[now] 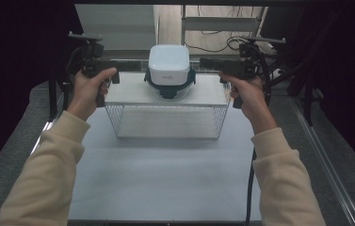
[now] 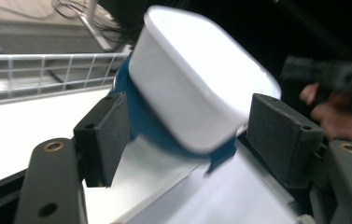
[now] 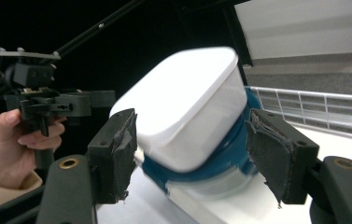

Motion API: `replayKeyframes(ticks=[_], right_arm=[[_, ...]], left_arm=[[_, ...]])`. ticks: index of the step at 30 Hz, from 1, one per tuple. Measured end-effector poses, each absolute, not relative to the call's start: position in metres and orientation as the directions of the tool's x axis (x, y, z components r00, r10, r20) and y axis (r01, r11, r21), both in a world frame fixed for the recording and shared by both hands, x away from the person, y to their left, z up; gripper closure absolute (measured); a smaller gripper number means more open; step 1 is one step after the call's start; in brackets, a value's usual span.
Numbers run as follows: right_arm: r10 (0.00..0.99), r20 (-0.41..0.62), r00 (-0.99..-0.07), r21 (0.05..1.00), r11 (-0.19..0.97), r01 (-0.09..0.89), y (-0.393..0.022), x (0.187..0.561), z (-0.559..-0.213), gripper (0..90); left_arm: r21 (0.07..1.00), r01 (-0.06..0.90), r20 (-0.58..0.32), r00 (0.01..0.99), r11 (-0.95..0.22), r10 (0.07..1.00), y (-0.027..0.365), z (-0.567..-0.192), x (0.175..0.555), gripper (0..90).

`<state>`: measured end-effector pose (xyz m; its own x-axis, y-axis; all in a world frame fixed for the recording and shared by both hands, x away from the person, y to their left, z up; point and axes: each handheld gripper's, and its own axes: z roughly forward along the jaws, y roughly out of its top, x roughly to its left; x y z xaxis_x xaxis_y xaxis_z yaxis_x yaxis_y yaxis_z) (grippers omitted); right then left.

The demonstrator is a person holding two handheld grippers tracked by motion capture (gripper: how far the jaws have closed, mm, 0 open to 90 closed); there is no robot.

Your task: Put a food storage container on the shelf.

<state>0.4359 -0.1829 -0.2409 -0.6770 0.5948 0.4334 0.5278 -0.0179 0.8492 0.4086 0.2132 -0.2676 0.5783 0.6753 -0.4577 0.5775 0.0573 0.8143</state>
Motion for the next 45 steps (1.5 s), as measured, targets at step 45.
replayKeyframes(ticks=[45], right_arm=[[0.694, 0.200, -0.692, 0.855, 0.221, 0.469, -0.235, 0.286, -0.424, 23.1]], left_arm=[[0.788, 0.609, -0.306, 0.519, -0.095, 0.798, 0.204, -0.451, 0.239, 19.5]])
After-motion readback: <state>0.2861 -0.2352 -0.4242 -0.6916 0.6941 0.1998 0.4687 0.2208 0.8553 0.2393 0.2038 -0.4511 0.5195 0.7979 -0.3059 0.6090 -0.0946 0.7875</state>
